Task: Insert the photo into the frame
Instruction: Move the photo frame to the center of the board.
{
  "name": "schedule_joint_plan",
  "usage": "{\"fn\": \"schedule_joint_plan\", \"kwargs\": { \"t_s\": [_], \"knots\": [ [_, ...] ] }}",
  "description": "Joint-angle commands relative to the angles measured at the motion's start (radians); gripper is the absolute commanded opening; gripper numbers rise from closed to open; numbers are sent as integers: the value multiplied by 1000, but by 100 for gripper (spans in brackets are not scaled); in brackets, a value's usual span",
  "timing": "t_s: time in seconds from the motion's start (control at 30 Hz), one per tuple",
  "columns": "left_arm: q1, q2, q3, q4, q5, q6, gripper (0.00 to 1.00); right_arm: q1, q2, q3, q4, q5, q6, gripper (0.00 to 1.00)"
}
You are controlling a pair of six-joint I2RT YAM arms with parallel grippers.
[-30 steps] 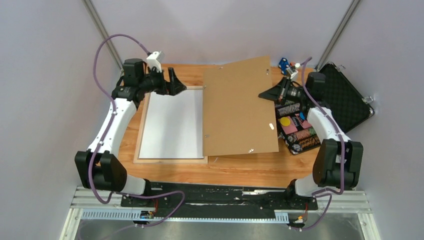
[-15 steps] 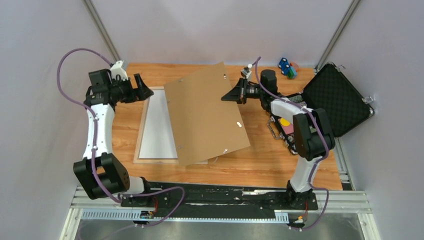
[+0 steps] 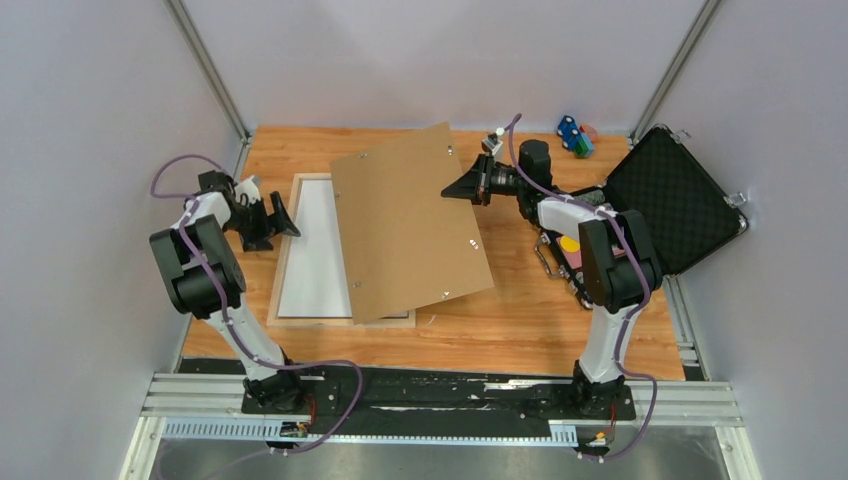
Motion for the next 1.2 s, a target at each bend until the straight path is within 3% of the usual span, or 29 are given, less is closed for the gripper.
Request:
{"fn": "schedule_joint_plan", "kwargs": {
  "t_s": [0.0,0.57,0.87,1.17],
  "knots": [
    [9,29,4,21,-21,7,98,-2,-28,14,69,-22,28,0],
    [-22,67,-147,92,195,-90,92,-68,-72,1,13,7,-15,0],
    [-170,1,-201,130,185,-138,92,-121,-119,-17,-48,32,-83,0],
    [-336,-28,-235,281,287,-255,93,-153,-190,-93,-47,72,-127,0]
  ]
}}
